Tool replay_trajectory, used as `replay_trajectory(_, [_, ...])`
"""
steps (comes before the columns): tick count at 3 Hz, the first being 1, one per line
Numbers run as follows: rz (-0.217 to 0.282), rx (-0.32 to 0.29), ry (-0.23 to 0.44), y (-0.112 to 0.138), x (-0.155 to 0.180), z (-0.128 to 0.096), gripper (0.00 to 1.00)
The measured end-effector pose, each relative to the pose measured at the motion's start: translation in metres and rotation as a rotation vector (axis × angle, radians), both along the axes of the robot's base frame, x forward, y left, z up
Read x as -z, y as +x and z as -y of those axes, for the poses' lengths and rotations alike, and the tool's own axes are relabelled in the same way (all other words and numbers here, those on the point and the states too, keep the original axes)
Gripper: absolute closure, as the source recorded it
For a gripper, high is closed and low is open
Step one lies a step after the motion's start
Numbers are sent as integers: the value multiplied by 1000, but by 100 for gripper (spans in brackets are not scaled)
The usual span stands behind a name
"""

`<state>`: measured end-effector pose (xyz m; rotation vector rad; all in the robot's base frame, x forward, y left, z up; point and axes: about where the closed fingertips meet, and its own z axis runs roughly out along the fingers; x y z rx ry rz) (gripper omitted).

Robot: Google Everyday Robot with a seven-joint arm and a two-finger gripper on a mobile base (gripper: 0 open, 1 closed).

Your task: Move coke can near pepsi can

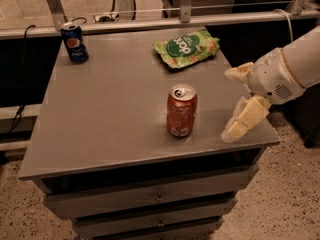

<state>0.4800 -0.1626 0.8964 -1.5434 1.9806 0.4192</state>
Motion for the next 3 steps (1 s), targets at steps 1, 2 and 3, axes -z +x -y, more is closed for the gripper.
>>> replay_trajectory(1, [3,-37,230,10,13,-39,0])
replay_trajectory(2, [-1,-69,427,10,19,-79,0])
replay_trajectory(3, [-8,-89,565,7,32,-113,18])
